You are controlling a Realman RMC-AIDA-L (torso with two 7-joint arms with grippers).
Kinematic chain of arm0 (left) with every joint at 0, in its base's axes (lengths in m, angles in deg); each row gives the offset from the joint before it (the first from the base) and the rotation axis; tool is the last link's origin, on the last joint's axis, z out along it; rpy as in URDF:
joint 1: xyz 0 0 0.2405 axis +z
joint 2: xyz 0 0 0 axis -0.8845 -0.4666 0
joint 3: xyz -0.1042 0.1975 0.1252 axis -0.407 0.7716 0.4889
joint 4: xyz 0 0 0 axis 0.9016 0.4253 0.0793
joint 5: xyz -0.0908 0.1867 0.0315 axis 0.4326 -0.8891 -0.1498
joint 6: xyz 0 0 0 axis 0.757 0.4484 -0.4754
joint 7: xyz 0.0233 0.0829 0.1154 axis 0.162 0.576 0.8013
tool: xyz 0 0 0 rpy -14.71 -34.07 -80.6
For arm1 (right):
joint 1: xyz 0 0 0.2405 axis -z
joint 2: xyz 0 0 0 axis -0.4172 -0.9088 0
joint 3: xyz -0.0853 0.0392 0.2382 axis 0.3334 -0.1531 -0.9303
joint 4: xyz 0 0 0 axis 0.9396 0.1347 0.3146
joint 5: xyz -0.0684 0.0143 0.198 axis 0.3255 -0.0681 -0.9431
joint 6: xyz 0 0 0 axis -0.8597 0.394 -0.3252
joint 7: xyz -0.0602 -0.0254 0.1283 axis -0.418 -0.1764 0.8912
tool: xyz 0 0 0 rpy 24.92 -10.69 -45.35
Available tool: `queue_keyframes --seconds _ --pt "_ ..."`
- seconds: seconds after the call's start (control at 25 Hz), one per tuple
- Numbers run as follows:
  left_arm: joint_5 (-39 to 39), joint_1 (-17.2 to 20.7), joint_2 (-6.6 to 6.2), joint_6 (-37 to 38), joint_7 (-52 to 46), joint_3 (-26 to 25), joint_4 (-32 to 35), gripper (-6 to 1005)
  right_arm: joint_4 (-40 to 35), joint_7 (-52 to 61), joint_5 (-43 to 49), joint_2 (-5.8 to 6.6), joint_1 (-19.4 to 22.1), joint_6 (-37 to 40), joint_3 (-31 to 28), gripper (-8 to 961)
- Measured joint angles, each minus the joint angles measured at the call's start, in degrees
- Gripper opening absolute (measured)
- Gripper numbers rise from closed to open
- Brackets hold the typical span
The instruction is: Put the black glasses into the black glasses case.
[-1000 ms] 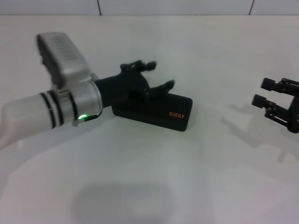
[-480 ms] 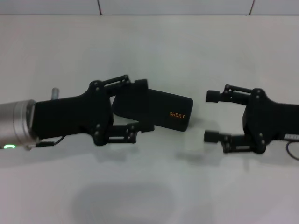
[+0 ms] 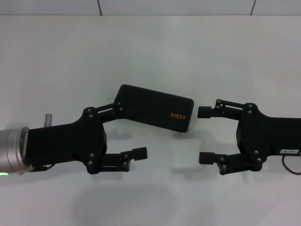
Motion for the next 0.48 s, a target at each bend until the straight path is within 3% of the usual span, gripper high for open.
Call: queue_keyframes --seconds 0.48 --pt "-0.03 0.62 0.07 0.08 0.23 -0.03 0.11 829 0.07 -0.74 0.03 -0.16 0.6 -0.2 0.78 886"
